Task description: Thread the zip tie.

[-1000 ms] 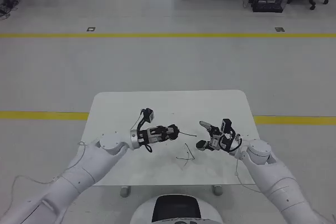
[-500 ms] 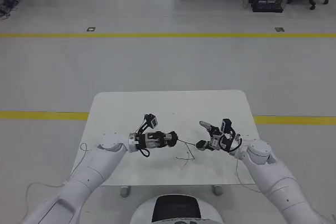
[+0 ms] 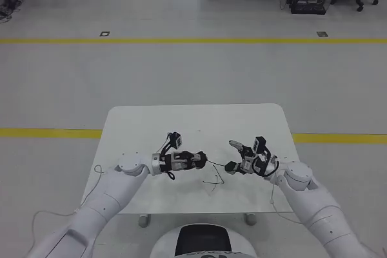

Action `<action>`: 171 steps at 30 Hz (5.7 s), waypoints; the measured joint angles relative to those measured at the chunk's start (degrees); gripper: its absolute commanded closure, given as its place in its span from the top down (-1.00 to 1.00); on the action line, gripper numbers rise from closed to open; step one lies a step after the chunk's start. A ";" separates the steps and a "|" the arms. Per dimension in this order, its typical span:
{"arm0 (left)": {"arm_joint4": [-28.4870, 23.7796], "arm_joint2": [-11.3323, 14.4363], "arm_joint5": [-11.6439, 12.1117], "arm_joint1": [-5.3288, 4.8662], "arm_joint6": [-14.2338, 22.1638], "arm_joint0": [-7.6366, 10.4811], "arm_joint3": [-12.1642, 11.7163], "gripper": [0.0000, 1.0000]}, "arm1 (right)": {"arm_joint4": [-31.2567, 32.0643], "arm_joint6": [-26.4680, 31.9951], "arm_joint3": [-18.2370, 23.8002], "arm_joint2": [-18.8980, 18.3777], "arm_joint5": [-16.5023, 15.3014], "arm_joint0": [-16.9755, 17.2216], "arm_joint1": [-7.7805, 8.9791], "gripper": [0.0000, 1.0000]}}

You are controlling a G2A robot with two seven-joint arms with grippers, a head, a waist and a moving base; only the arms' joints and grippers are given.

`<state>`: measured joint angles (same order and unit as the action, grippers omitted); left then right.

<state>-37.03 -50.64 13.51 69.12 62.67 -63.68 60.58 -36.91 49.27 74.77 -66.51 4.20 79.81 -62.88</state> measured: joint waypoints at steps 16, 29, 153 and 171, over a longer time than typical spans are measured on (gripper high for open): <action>-4.98 1.05 -0.27 0.57 2.09 0.72 -2.70 -1.00 | 2.91 17.32 -11.55 2.19 -16.66 -5.10 -0.48 1.00; -5.20 1.41 0.40 0.73 1.73 1.01 -3.24 -1.00 | 2.22 18.66 -12.38 2.45 -17.46 -5.45 -0.61 1.00; -2.32 3.29 -4.49 -1.05 -5.80 -2.11 3.15 -1.00 | -1.42 30.37 -17.14 4.92 -23.68 -9.50 -0.52 -0.80; -2.81 3.65 -4.67 -1.04 -6.40 -1.97 2.87 1.00 | -0.76 30.37 -17.76 4.87 -23.68 -9.76 -0.68 -1.00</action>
<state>-39.84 -46.99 8.84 68.08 56.27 -65.65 63.45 -37.67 79.64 57.01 -61.65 -19.48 70.05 -63.56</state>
